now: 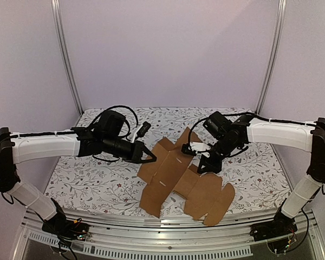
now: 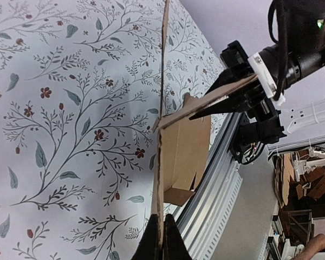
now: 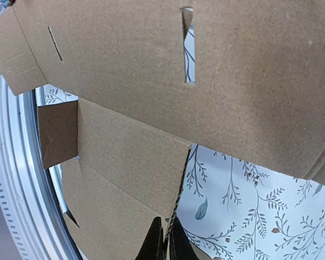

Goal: Fold the paper box

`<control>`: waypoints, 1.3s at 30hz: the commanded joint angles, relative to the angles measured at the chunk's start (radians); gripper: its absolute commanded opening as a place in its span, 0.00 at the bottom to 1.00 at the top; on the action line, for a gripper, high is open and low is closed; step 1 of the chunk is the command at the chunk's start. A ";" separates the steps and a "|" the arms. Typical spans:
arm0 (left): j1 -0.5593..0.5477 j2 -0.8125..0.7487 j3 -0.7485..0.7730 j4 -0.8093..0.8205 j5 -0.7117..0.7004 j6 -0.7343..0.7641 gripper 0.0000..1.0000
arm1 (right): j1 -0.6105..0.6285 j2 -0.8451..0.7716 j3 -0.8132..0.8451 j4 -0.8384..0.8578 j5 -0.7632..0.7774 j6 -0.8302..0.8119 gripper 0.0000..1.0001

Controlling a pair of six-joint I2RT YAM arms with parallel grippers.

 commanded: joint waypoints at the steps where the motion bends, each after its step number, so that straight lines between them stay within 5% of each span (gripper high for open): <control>1: 0.023 0.032 -0.001 0.097 -0.029 -0.037 0.00 | 0.042 -0.012 -0.002 0.051 0.120 -0.003 0.06; 14: 0.104 0.261 -0.013 0.183 -0.100 -0.099 0.00 | 0.120 0.168 0.087 0.077 0.263 -0.022 0.12; 24: 0.135 0.364 -0.014 0.293 -0.023 -0.154 0.00 | 0.120 0.218 0.086 0.061 0.123 -0.002 0.32; 39: 0.156 0.376 -0.021 0.294 -0.023 -0.150 0.00 | 0.120 0.304 0.097 0.003 0.008 0.023 0.36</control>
